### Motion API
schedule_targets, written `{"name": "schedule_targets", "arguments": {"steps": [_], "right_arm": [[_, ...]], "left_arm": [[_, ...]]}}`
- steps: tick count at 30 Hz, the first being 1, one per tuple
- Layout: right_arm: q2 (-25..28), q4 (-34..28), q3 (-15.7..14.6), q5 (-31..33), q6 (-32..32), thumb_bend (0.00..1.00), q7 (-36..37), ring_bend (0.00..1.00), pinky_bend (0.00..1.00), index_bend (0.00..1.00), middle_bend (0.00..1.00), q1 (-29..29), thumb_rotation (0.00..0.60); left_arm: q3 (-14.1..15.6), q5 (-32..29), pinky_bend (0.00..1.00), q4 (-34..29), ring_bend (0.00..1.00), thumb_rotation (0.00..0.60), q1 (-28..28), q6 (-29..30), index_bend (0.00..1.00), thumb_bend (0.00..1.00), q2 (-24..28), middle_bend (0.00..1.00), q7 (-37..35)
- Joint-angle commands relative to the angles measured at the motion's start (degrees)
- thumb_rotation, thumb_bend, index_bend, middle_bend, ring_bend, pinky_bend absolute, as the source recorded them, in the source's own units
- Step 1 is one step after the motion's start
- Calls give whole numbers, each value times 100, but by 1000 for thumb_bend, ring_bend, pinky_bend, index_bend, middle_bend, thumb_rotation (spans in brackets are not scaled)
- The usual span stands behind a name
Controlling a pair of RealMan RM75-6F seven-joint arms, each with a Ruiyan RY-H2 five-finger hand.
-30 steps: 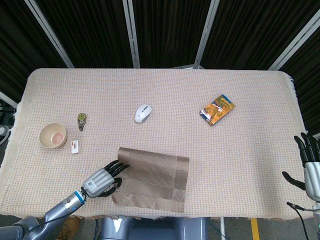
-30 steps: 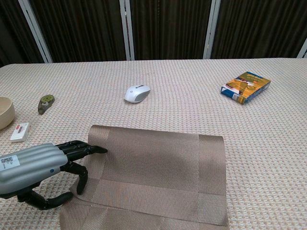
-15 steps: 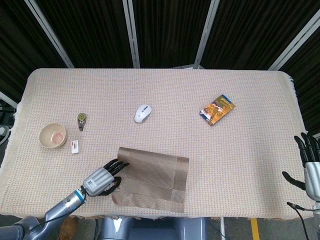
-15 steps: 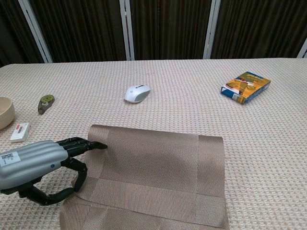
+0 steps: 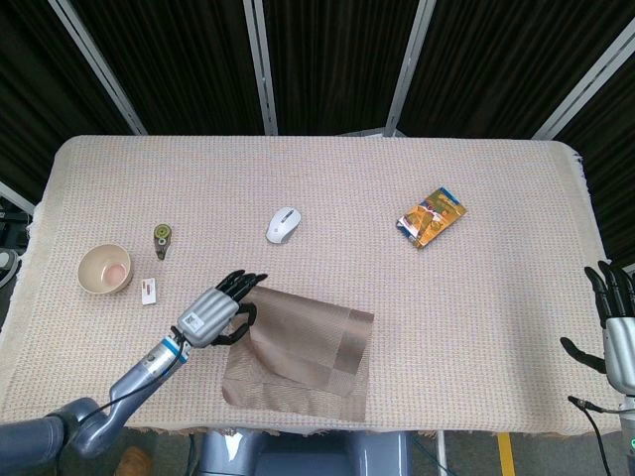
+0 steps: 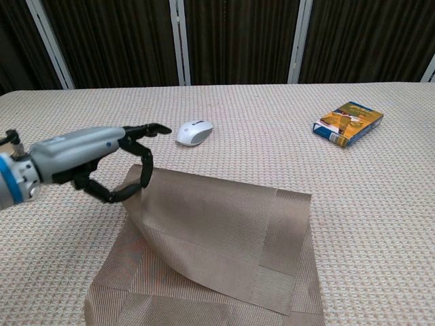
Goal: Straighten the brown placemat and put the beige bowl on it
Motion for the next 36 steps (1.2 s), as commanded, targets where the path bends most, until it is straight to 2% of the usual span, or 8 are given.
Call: {"name": "schedule_targets", "arguments": {"steps": [1, 11, 18, 24, 25, 29, 31, 36], "right_arm": [[-3, -8, 56, 123, -85, 0, -8, 0, 0, 0, 0, 36, 600], [-31, 62, 210, 518, -264, 0, -75, 0, 0, 0, 0, 95, 600], [-70, 66, 249, 644, -309, 0, -190, 0, 0, 0, 0, 117, 600], [-67, 107, 256, 696, -357, 0, -155, 0, 0, 0, 0, 122, 600], [-65, 112, 253, 691, -364, 0, -148, 0, 0, 0, 0, 125, 600], [-47, 121, 233, 653, -371, 0, -86, 0, 0, 0, 0, 124, 600], [-37, 113, 214, 596, -343, 0, -58, 0, 0, 0, 0, 115, 600], [-18, 57, 148, 447, -279, 0, -37, 0, 0, 0, 0, 92, 600]], "left_arm": [[-937, -1241, 0, -130, 0, 600, -600, -889, 655, 479, 19, 0, 159], [-2043, -3362, 0, 976, 0, 600, -1590, -1820, 663, 498, -257, 0, 652], [-2207, -4074, 0, 2036, 0, 600, -1868, -2094, 670, 506, -472, 0, 558], [-1852, -4077, 0, 2423, 0, 600, -1634, -2233, 652, 495, -305, 0, 578], [-1766, -4094, 0, 2402, 0, 600, -1565, -2243, 618, 479, -246, 0, 626], [-1548, -4254, 0, 2057, 0, 600, -1164, -1507, 42, 75, -26, 0, 1000], [-1593, -4063, 0, 1706, 0, 600, -928, -940, 0, 0, 99, 0, 867], [-1356, -3257, 0, 788, 0, 600, -344, -68, 0, 0, 759, 0, 670]]}}
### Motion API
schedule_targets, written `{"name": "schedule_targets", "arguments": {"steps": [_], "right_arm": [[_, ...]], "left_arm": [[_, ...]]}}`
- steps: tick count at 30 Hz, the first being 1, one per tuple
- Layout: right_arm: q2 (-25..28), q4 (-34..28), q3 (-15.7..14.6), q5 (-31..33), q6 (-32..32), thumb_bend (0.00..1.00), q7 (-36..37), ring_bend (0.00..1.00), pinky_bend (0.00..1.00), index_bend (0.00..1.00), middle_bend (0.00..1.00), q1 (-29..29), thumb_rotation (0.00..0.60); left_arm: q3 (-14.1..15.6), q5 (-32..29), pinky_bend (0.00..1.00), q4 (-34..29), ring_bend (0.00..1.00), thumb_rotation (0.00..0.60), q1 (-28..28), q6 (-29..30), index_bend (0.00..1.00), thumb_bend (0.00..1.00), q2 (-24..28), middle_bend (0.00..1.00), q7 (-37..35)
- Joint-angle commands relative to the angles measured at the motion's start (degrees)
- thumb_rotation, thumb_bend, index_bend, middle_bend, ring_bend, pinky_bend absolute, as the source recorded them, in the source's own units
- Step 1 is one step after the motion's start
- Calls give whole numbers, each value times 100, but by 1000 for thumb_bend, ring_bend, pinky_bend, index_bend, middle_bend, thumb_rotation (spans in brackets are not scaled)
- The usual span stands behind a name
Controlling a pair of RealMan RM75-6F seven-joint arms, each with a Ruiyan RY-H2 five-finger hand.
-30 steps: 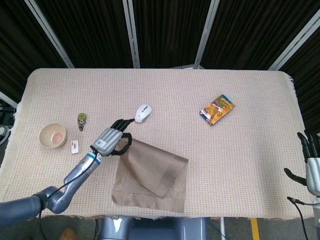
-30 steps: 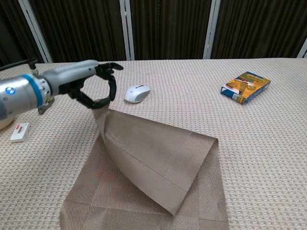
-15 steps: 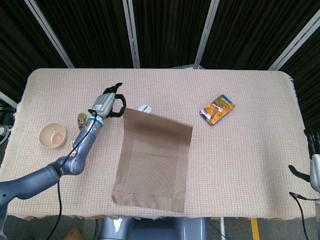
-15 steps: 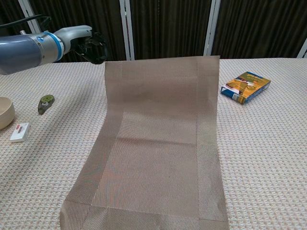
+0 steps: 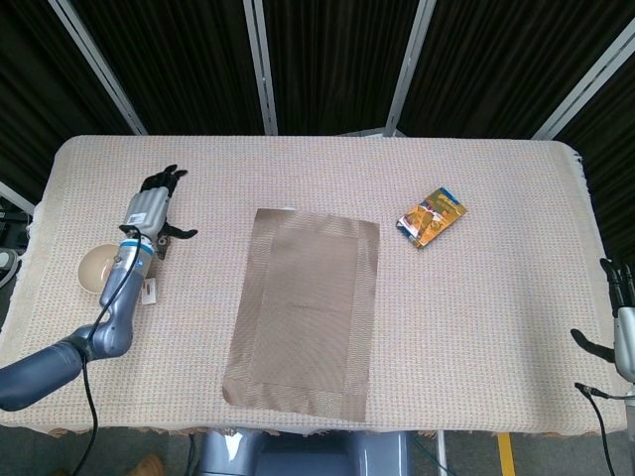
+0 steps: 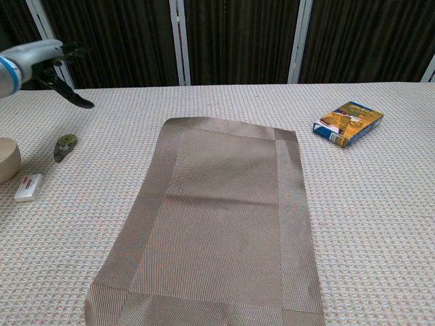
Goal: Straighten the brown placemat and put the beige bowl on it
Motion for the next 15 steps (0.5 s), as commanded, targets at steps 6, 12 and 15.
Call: {"name": "schedule_targets", "arguments": {"steps": [6, 12, 15], "right_arm": [[59, -149, -321, -546, -49, 0, 5, 0, 0, 0, 0, 20, 600], [268, -69, -925, -1723, -429, 0, 194, 0, 0, 3, 0, 301, 600], [393, -102, -1249, -2467, -720, 0, 489, 0, 0, 18, 0, 615, 600]], "left_arm": [[664, 1154, 0, -2117, 0, 600, 1425, 2098, 0, 0, 1491, 0, 595], [1082, 1362, 0, -3529, 0, 600, 2285, 3225, 0, 0, 2182, 0, 1319], [1250, 1448, 0, -3958, 0, 600, 2652, 3653, 0, 0, 2340, 0, 1496]]}}
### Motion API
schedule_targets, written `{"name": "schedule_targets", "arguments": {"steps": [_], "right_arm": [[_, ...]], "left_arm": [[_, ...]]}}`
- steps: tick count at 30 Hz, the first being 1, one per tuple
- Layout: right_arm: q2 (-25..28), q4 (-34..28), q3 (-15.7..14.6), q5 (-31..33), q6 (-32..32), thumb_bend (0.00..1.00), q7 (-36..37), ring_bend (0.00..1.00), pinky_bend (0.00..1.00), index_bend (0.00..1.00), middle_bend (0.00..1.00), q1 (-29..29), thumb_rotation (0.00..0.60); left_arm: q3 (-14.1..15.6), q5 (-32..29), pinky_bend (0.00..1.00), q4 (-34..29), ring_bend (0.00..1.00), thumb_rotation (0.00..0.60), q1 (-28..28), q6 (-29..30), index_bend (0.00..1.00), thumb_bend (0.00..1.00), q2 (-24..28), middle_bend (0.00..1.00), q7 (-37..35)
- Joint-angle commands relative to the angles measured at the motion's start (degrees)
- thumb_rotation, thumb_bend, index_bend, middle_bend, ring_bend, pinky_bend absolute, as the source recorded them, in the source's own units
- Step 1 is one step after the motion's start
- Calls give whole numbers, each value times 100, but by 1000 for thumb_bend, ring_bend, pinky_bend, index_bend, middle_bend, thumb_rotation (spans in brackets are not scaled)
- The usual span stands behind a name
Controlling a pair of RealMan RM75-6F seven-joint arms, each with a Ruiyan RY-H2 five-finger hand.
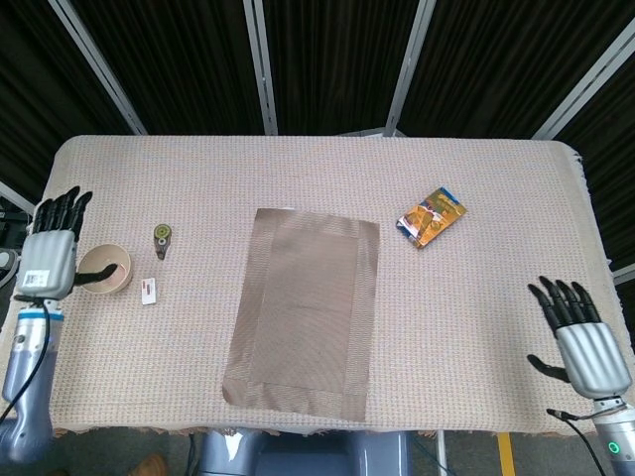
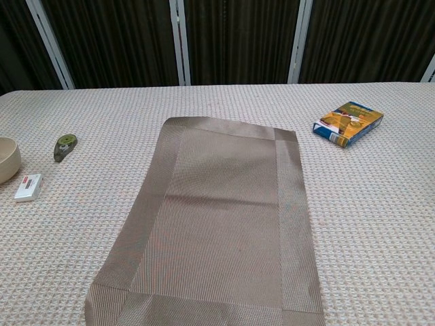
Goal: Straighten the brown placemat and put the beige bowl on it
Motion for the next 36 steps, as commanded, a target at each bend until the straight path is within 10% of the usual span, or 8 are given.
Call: {"name": "schedule_targets", "arguments": {"steps": [1, 13, 36], "right_arm": [[195, 7, -493, -975, -414, 0, 353, 0, 0, 23, 0, 440, 600], [-343, -42, -735, -2322, -1843, 0, -505, 0, 0, 112, 0, 1703, 600], [-1869, -754, -407, -1209, -4240, 0, -1664, 0, 0, 113, 0, 2974, 600]], "left_arm": [[326, 236, 0, -584, 0, 600, 560, 569, 0, 0, 350, 0, 376], [572, 845, 0, -324, 0, 600, 900, 614, 0, 0, 251, 0, 236], [319, 929, 0, -99, 0, 600, 1074, 396, 0, 0, 309, 0, -70]]}}
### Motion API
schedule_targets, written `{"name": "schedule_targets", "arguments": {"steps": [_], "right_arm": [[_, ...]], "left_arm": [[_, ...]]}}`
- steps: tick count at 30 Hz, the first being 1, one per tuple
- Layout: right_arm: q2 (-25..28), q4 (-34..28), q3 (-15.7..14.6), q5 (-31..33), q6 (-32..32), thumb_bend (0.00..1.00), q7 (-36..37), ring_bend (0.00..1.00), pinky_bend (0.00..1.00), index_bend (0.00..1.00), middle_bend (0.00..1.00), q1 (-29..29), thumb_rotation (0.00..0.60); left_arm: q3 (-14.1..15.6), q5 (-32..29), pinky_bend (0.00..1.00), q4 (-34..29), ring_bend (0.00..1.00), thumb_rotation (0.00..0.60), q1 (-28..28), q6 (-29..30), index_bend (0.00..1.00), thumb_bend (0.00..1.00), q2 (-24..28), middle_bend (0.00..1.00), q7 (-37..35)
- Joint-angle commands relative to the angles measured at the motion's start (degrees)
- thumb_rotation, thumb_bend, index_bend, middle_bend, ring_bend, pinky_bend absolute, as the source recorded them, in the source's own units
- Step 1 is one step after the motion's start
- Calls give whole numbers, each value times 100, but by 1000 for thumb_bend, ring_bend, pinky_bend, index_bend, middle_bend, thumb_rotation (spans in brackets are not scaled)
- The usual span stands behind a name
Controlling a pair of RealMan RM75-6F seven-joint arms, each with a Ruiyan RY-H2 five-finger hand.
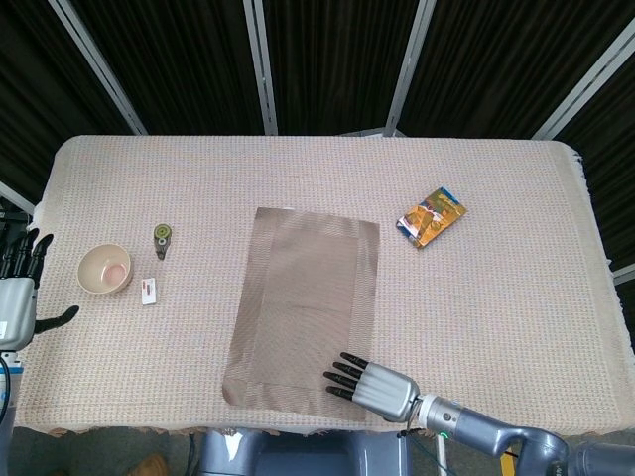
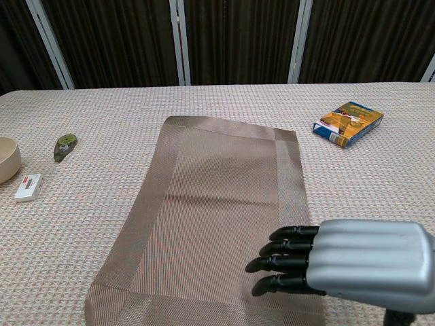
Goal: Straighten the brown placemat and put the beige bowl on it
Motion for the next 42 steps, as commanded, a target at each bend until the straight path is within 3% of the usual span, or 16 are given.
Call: {"name": "schedule_targets", "arguments": {"steps": [1, 32, 34, 37, 39, 40, 41, 42], "right_arm": [[-192, 21, 44, 184, -112, 0, -196, 0, 0, 113, 0, 67, 600], [-838, 382, -93, 749, 235, 4, -639, 0, 0, 118, 0, 304, 600], [-857, 392, -86, 811, 297, 77, -576, 0, 0, 177, 0, 296, 600], [-920, 450, -98, 854, 427, 370, -458, 0, 0, 422, 0, 270, 600], [-946, 486, -122, 842, 499, 544, -374, 0, 0, 392, 0, 268, 600], [-967, 514, -142, 815, 580, 583, -297, 0, 0, 418, 0, 258, 600], [-983, 544, -160, 784, 645, 623, -238, 0, 0, 495, 0, 253, 600], [-993, 587, -189, 736, 712, 643, -171, 0, 0, 636, 0, 256, 600]], "left_arm": [[-11, 15, 0, 2, 0, 600, 16, -17, 0, 0, 8, 0, -16], [-144, 73, 0, 77, 0, 600, 85, -209, 0, 0, -59, 0, 75], [-149, 76, 0, 79, 0, 600, 88, -219, 0, 0, -61, 0, 74], [-154, 83, 0, 79, 0, 600, 93, -230, 0, 0, -61, 0, 75], [-159, 86, 0, 80, 0, 600, 97, -233, 0, 0, -61, 0, 75], [-162, 89, 0, 80, 0, 600, 99, -237, 0, 0, -59, 0, 73], [-166, 89, 0, 82, 0, 600, 101, -238, 0, 0, -58, 0, 73], [-170, 84, 0, 83, 0, 600, 101, -246, 0, 0, -58, 0, 71]]}}
